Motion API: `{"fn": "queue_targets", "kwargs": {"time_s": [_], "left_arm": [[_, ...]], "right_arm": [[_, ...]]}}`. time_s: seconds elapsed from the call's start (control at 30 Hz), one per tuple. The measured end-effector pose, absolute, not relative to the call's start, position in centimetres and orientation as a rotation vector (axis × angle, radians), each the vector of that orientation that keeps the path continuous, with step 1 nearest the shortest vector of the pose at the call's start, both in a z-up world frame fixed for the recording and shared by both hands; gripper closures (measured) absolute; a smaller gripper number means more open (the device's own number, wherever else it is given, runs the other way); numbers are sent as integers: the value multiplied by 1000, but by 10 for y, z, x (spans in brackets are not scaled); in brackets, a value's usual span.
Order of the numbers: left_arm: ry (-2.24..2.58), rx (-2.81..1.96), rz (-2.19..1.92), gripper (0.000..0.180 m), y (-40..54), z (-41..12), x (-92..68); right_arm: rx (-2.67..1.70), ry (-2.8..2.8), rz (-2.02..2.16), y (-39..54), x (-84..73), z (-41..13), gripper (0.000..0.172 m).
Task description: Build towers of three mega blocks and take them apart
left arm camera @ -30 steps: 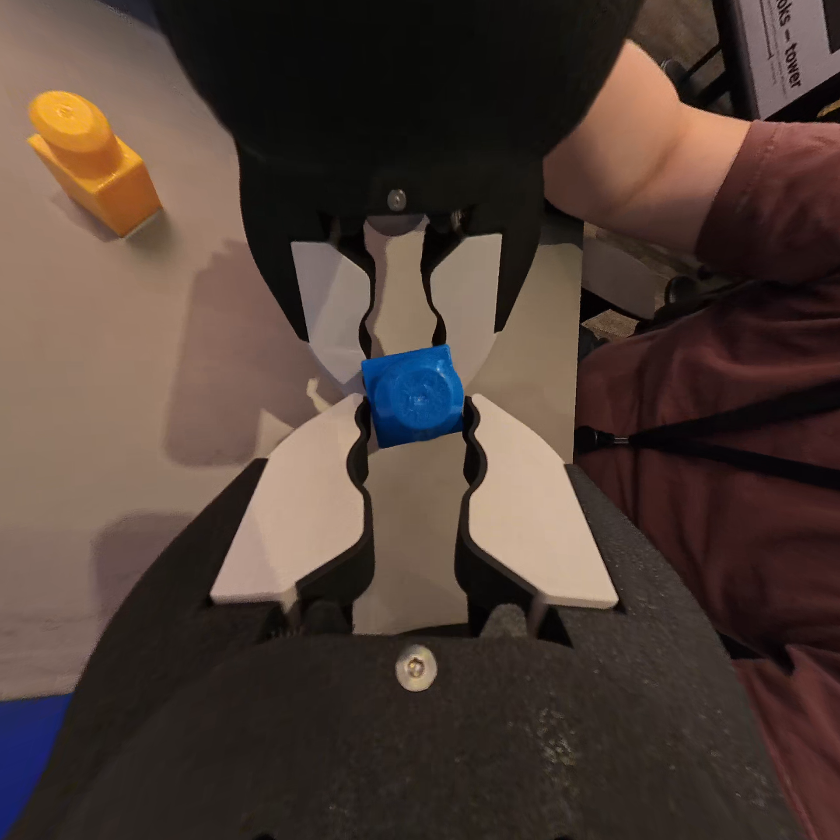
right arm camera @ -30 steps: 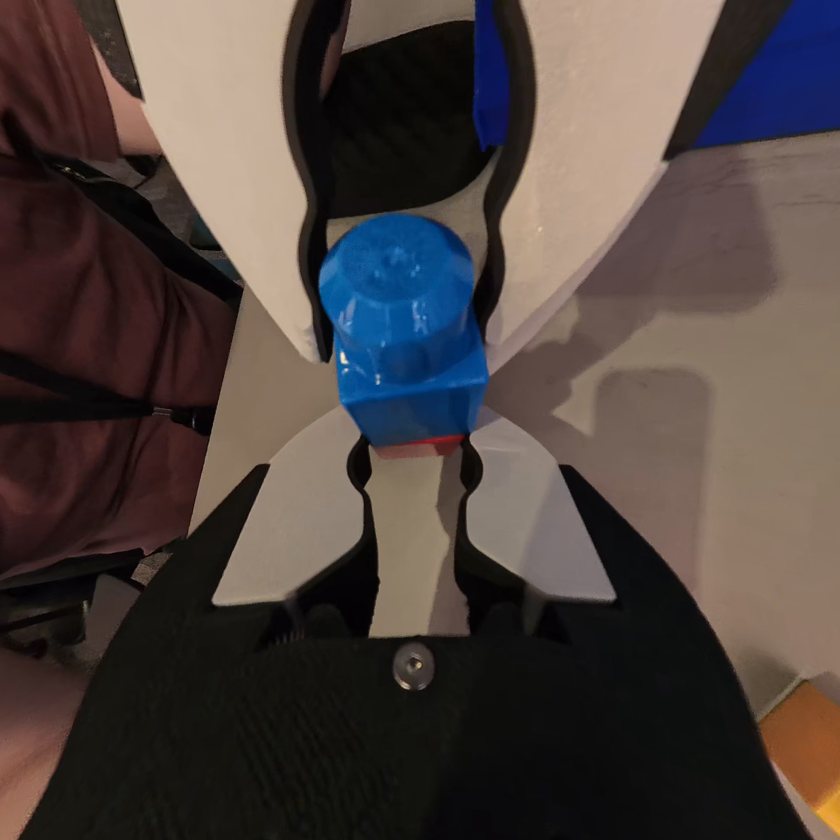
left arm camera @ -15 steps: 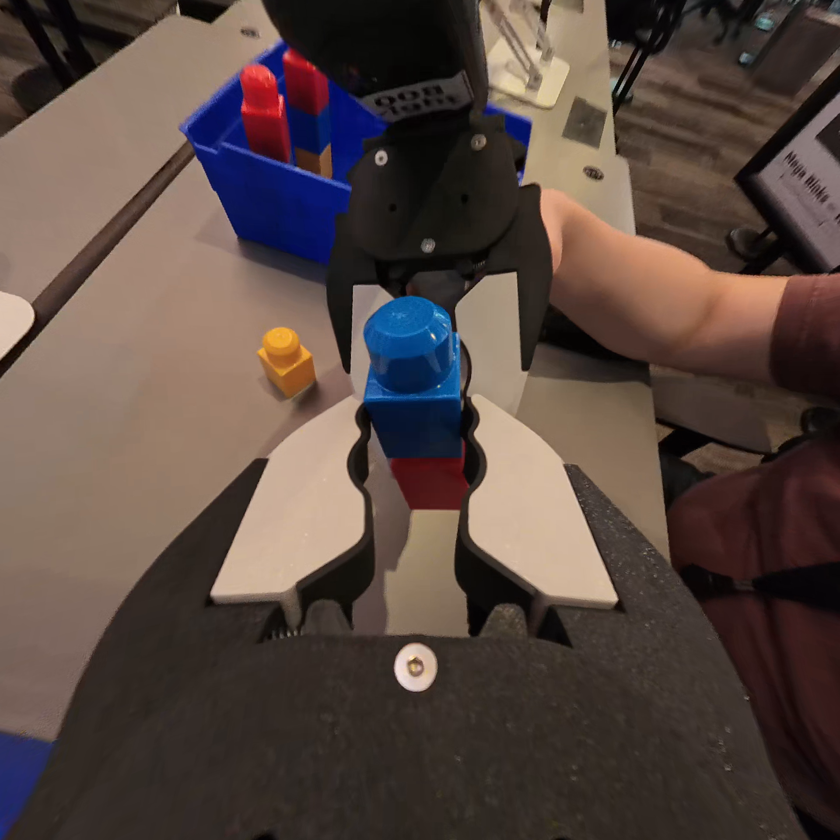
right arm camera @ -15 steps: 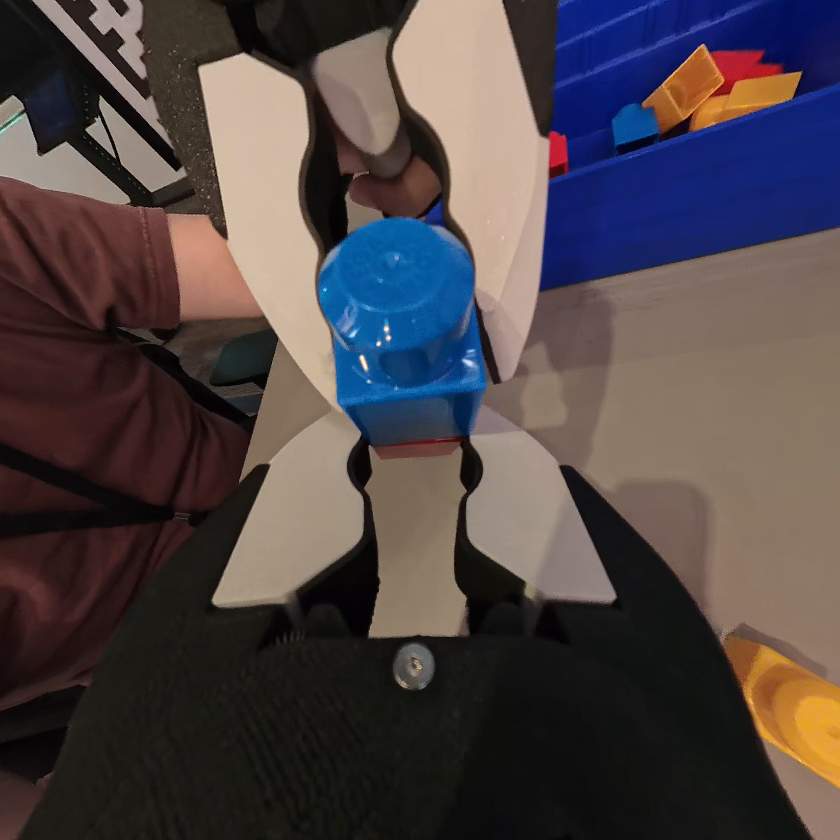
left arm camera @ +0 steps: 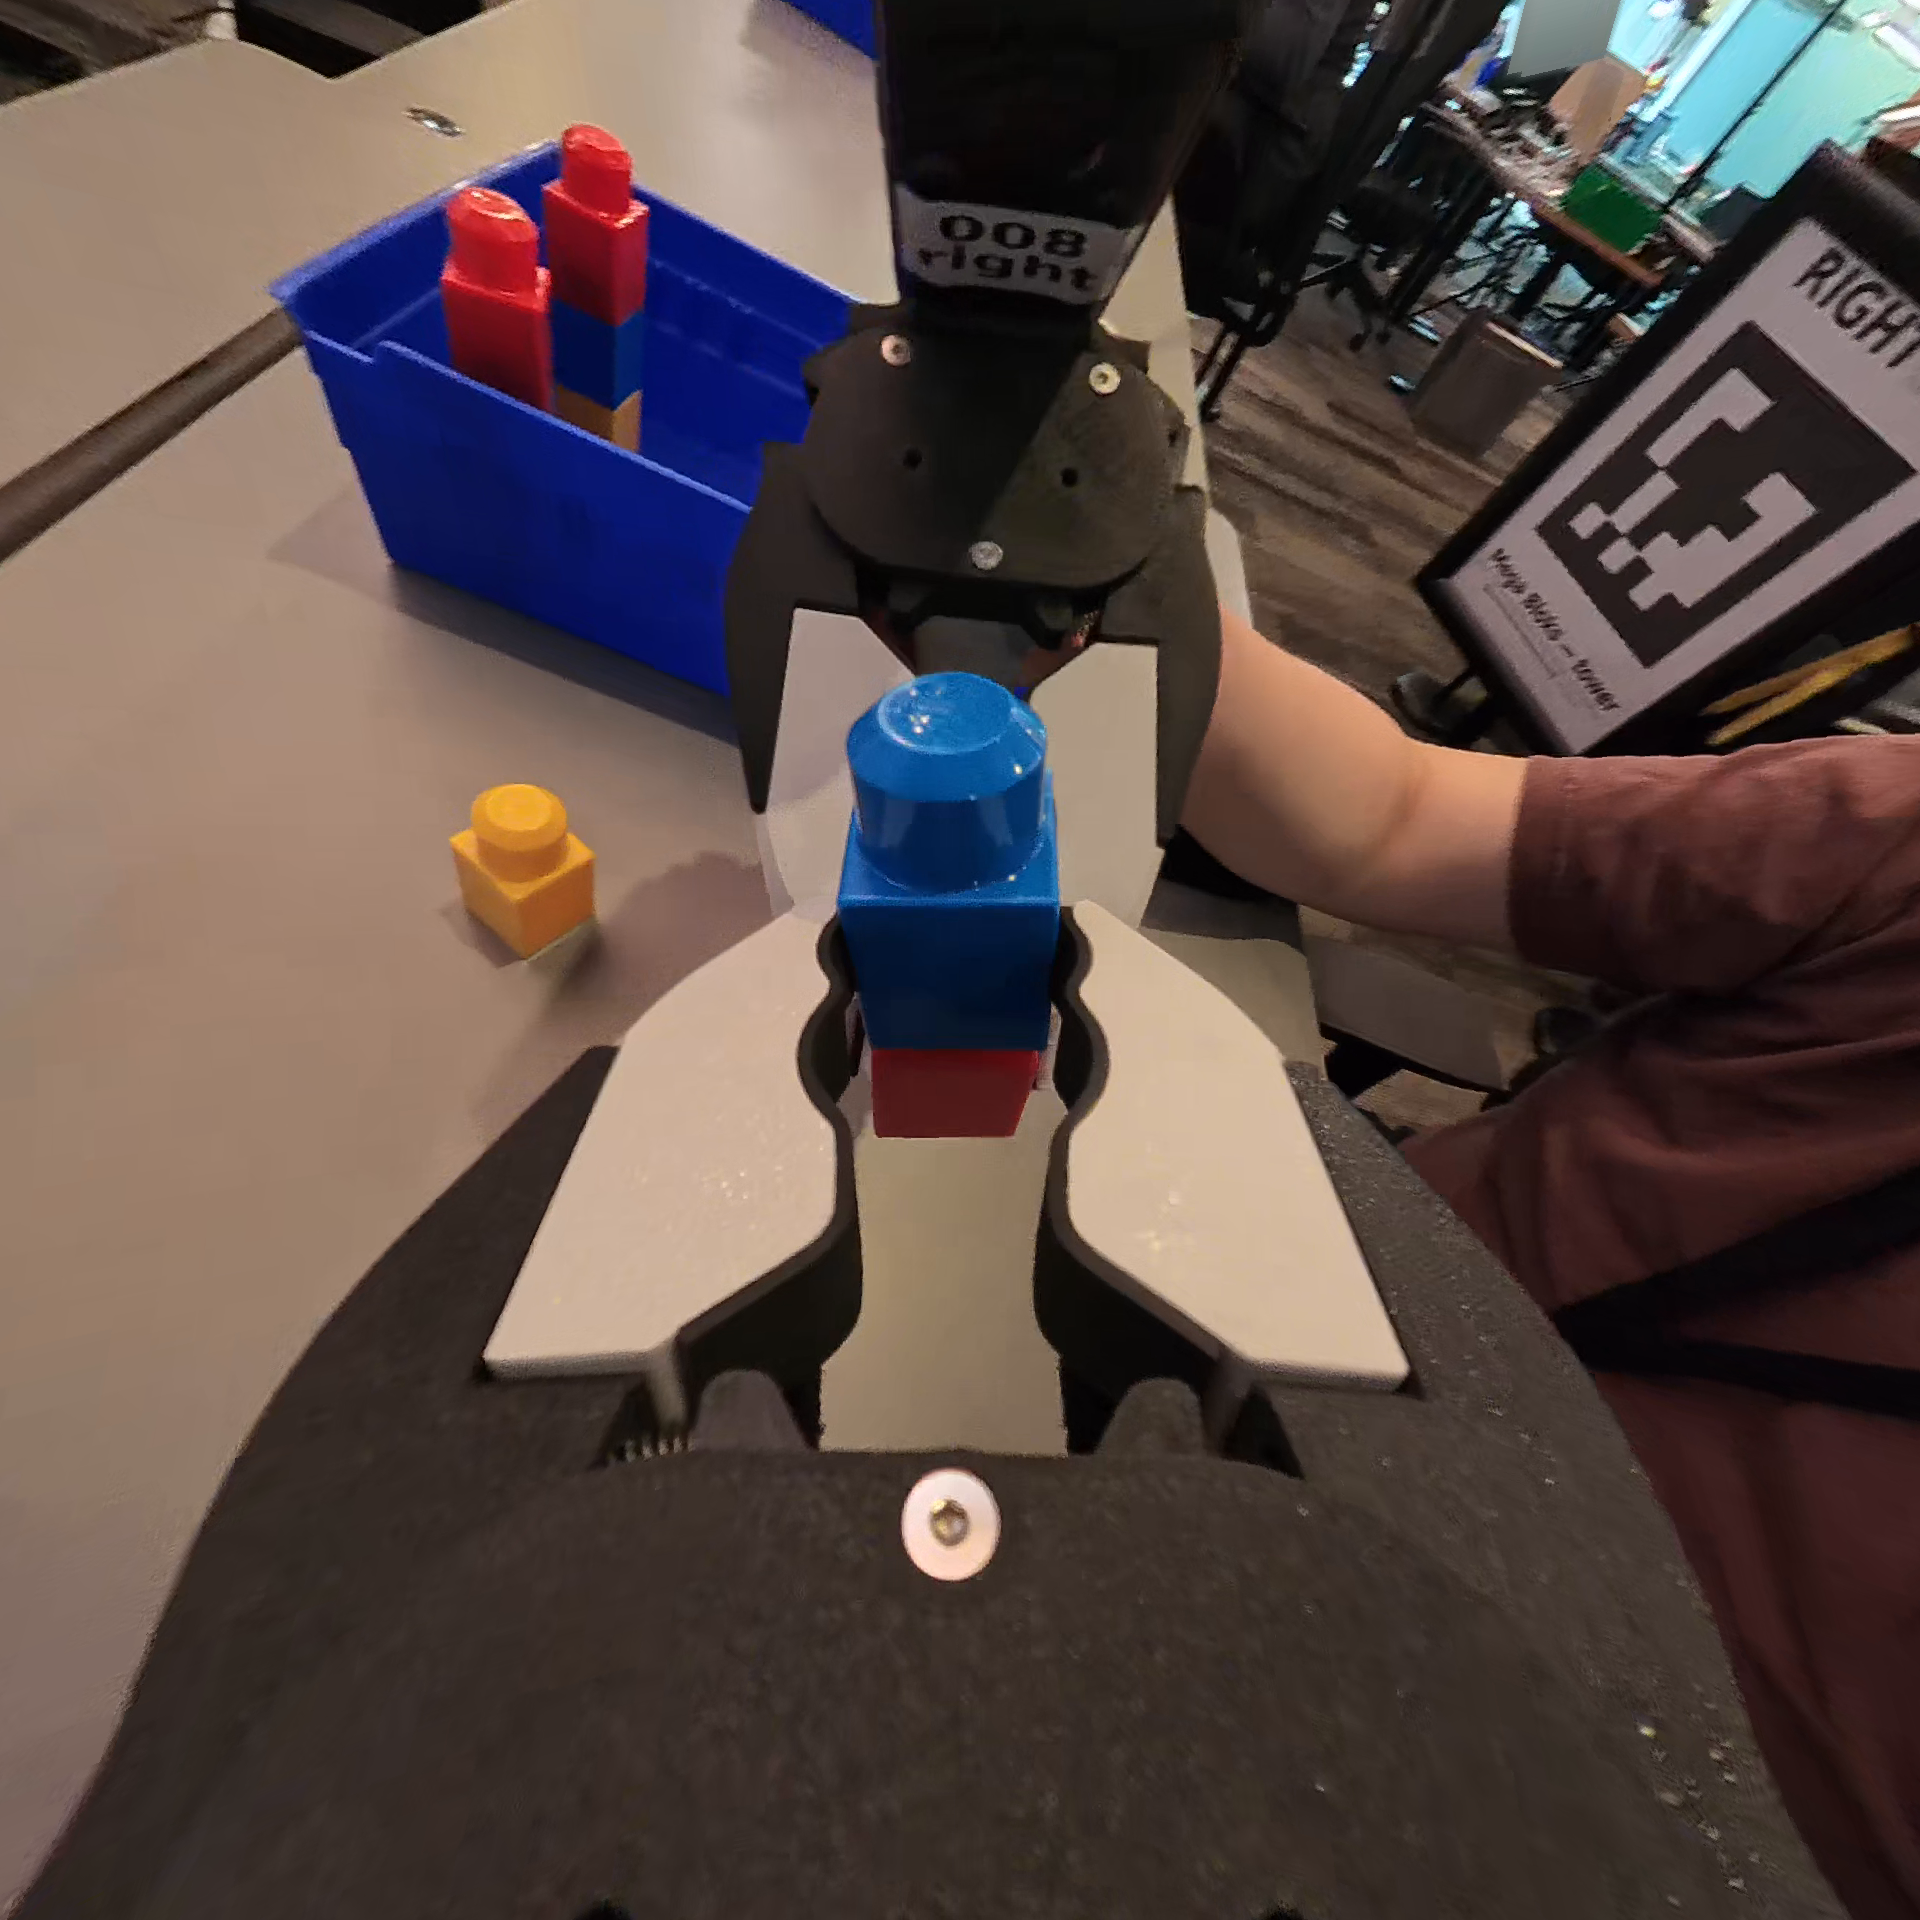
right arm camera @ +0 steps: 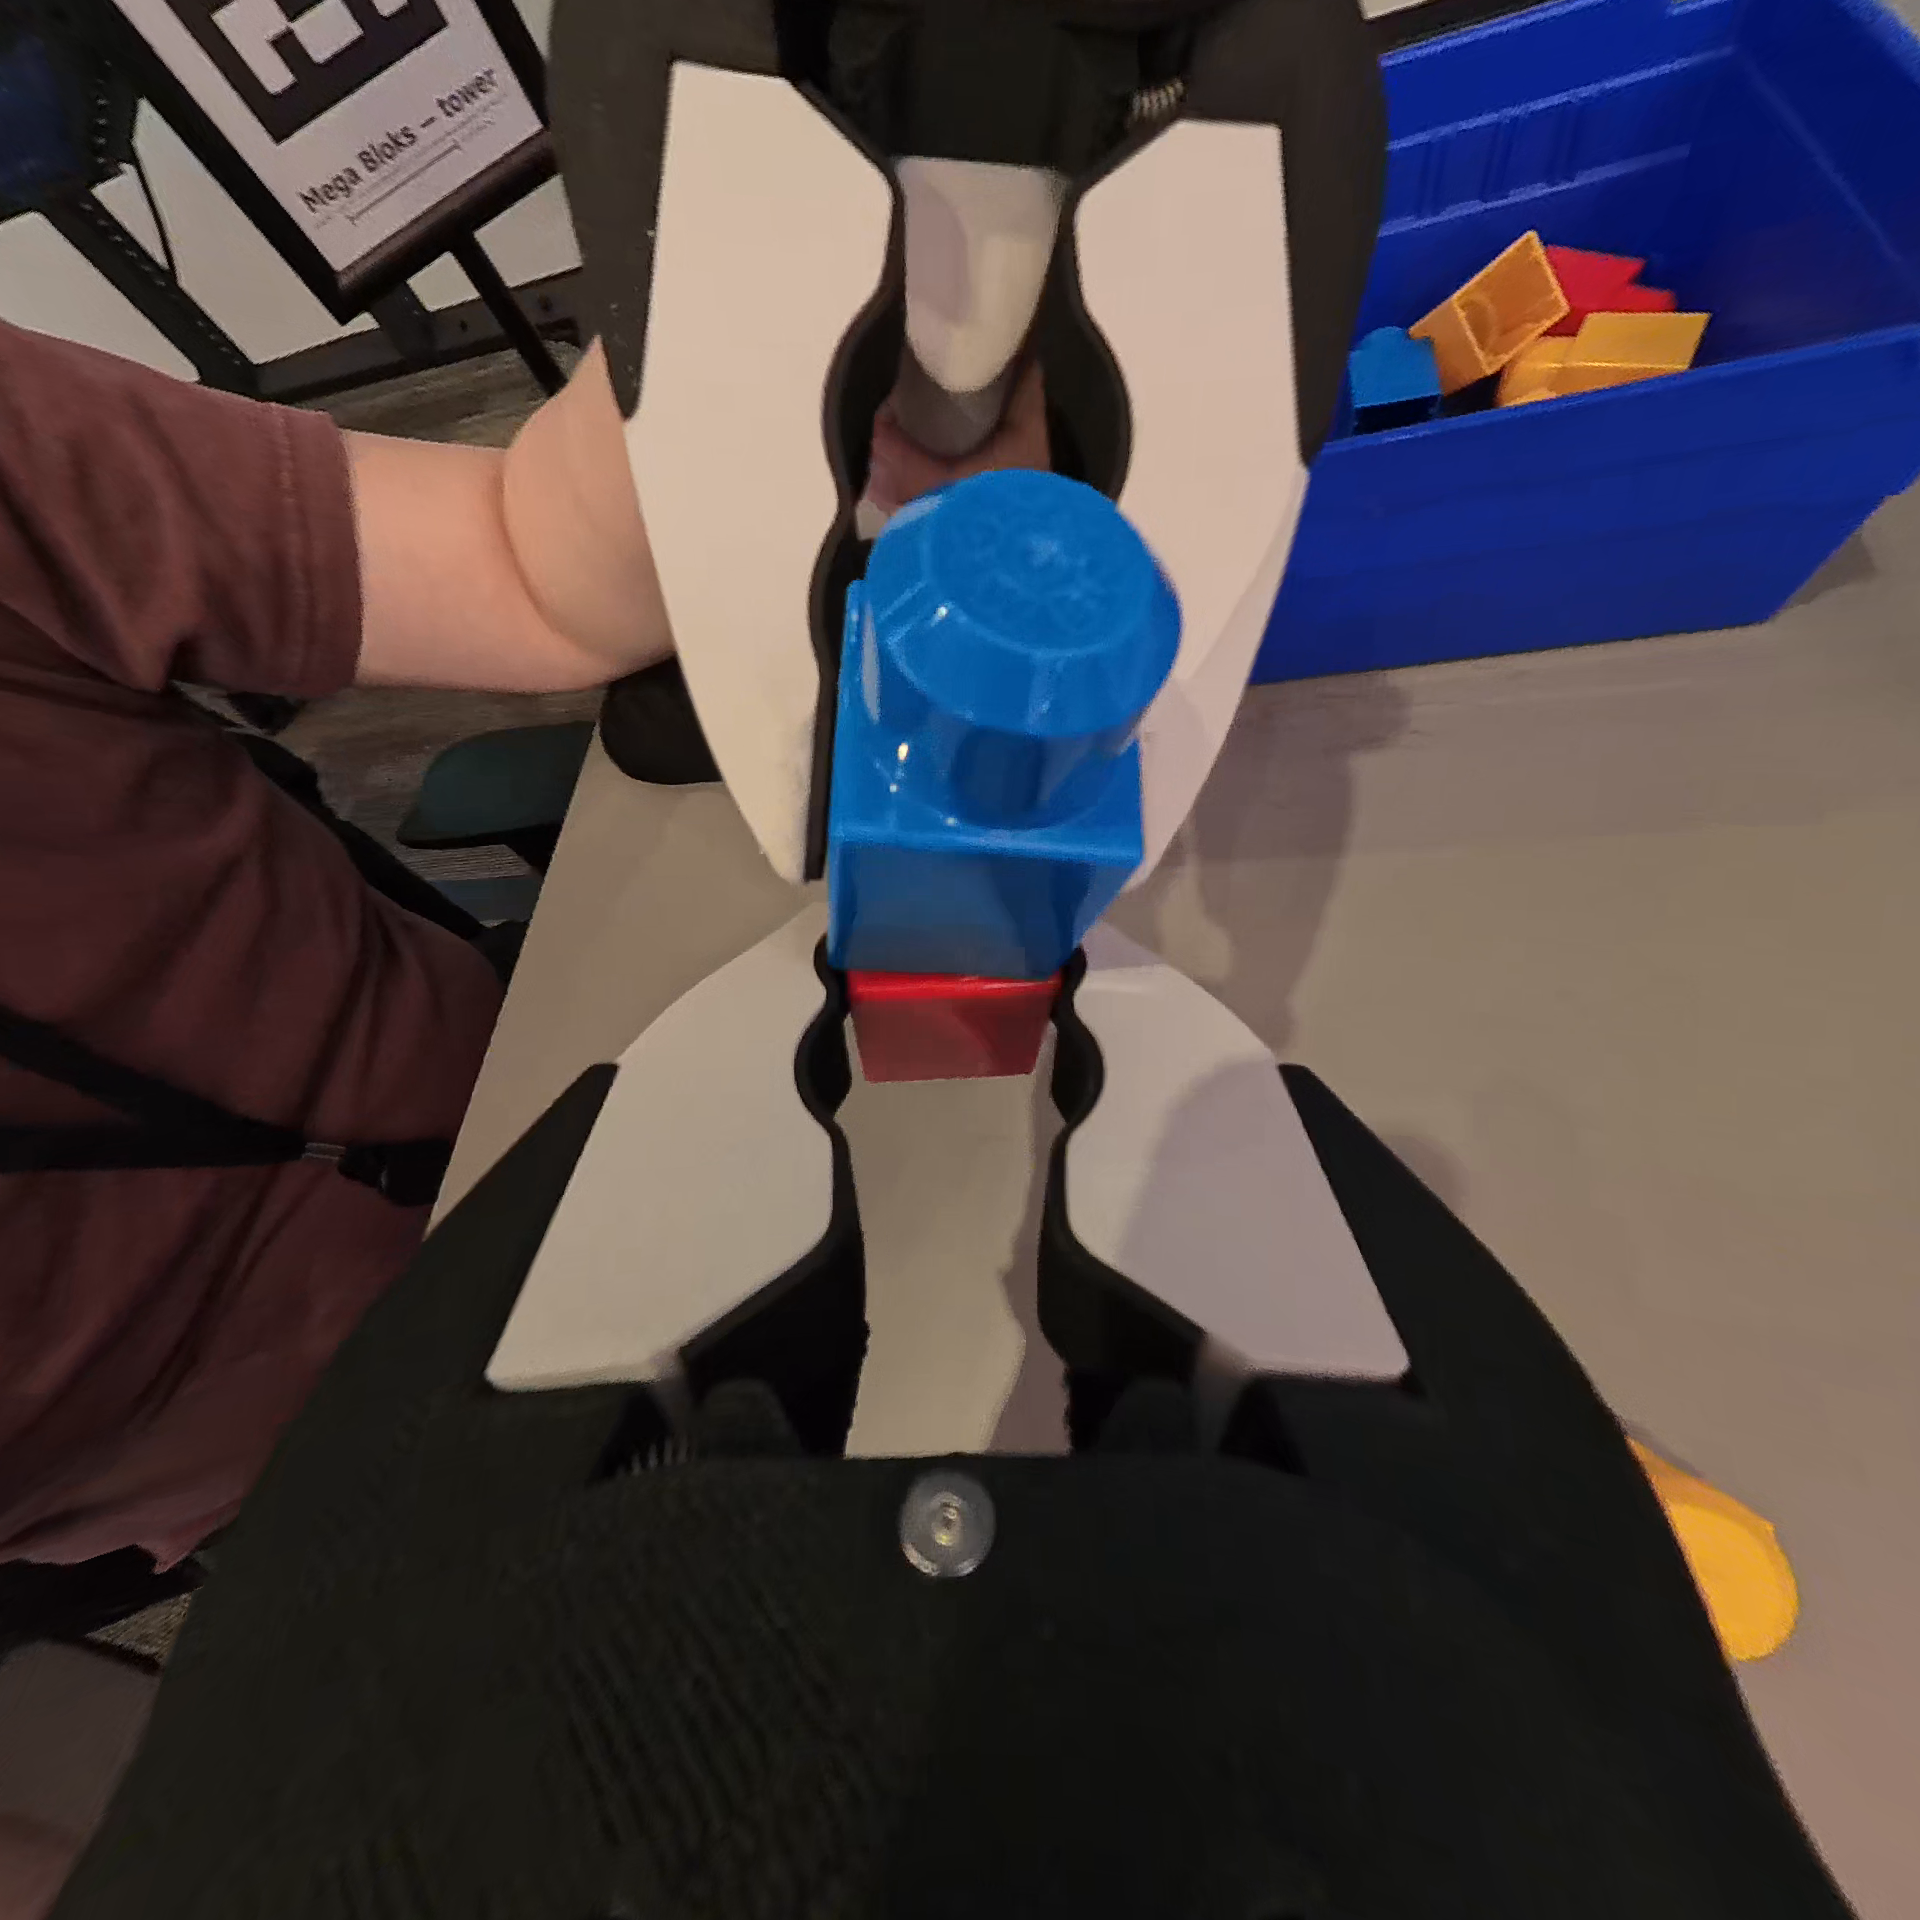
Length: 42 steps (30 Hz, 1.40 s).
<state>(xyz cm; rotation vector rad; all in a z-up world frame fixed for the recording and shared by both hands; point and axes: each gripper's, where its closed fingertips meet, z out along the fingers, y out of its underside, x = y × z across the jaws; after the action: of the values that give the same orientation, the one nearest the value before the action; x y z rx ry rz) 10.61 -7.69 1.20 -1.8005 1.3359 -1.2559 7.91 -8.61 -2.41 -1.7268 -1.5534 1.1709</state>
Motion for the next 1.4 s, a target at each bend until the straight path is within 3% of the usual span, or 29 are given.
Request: {"fn": "queue_targets", "kwargs": {"time_s": [0.33,0.73,1.17,1.27,1.37,1.4], "left_arm": [[1325,-1726,-1154,144,-75,25,105],[1276,-1869,-1126,144,-64,6,102],[1243,-1701,-1205,145,-68,33,107],[1189,-1675,-1203,145,-64,44,101],[1164,-1666,-1213,145,-62,49,97],[1152,-1668,-1207,145,-59,49,96]], "right_arm": [[-1655,-1458,1286,-83,80,-4,135],[-1747,-1444,1147,-69,82,-18,135],[-1638,-1402,1245,-75,73,-3,134],[-1659,-1357,1226,-66,71,-8,116],[-1639,-1349,1278,-68,68,-7,119],[-1601,-1363,1299,-71,67,-5,134]]}}
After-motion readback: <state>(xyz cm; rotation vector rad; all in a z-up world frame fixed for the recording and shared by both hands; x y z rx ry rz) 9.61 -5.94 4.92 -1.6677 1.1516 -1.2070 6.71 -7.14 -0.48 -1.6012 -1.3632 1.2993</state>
